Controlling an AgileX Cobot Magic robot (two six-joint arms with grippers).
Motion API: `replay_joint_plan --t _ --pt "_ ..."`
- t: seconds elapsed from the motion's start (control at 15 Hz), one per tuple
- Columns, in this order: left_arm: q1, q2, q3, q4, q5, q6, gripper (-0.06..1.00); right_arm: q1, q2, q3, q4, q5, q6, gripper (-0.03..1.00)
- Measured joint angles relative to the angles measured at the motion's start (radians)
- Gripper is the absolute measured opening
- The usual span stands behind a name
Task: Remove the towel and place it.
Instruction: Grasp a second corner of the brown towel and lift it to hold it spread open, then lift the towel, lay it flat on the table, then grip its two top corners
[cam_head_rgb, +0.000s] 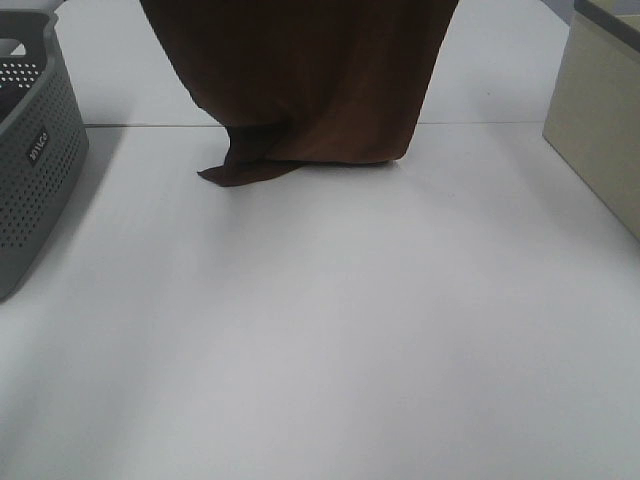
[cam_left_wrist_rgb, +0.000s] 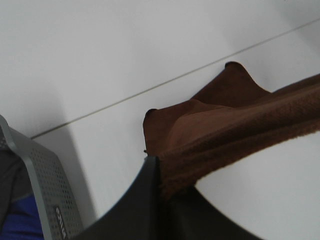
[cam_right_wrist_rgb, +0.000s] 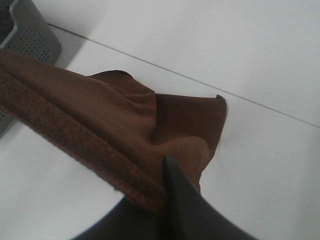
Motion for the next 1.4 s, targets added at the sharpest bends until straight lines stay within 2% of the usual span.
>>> replay_joint_plan --t 0.13,0.27,0.4,0.6,0.8,1.2,1.4 --pt "-0.029 -0.135 0.188 -0.006 -0.003 -0.016 0.00 0.000 -0.106 0.103 0.009 0.001 0.000 0.01" --pt "-0.060 -0.259 0.321 -0.011 -0.013 -0.024 0.00 0.001 -0.205 0.172 0.029 0.005 0.000 0.01" --pt "-0.072 -0.349 0.379 -0.016 -0.025 -0.047 0.00 0.002 -0.270 0.189 0.059 0.008 0.000 0.01" --pt "-0.072 -0.401 0.388 -0.019 -0.029 -0.057 0.00 0.004 -0.313 0.190 0.093 0.008 0.000 0.01" --pt "-0.072 -0.437 0.426 -0.078 -0.027 -0.056 0.00 0.004 -0.373 0.264 0.088 0.009 0.000 0.01" --pt "-0.072 -0.615 0.730 -0.150 -0.043 -0.063 0.00 0.011 -0.531 0.531 0.091 0.009 0.000 0.01" --pt "-0.072 -0.753 0.833 -0.200 -0.058 -0.065 0.00 0.013 -0.624 0.620 0.092 0.009 0.000 0.01"
